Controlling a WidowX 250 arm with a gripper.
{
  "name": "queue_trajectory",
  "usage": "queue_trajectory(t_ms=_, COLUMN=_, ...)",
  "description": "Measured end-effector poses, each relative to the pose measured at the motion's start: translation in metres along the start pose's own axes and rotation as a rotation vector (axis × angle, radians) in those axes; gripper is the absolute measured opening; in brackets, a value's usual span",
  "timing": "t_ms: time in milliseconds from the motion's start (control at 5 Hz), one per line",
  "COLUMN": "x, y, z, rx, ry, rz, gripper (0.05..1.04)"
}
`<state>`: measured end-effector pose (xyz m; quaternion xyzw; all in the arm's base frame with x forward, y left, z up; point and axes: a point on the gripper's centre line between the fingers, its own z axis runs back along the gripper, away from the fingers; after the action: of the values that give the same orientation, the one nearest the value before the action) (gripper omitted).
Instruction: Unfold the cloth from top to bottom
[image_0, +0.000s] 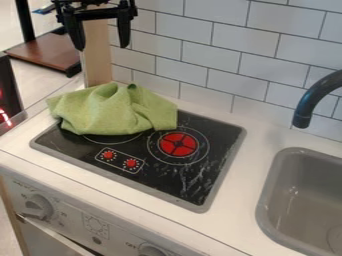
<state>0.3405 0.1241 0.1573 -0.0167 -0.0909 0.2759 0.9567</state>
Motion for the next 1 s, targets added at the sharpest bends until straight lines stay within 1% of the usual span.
queue_trajectory(t_ms=200, x=-0.003, y=0.000, z=-0.011, rx=0.008, ry=0.033, rz=-0.002, gripper=0.999)
queue_trajectory(t_ms=400, x=0.009, y=0.000, z=-0.012, rx=0.006, ry=-0.009, rz=0.000, gripper=0.999)
queue_trajectory(t_ms=600, x=0.027, y=-0.003, z=-0.023, rx=0.009, ry=0.009, rz=0.023, gripper=0.999)
queue_trajectory(t_ms=800, x=0.052, y=-0.008, z=-0.035, rx=0.004, ry=0.001, rz=0.074, gripper=0.999)
queue_trajectory(t_ms=1000, x=0.067, y=-0.005, z=-0.049, rx=0.030, ry=-0.028, rz=0.110, gripper=0.999)
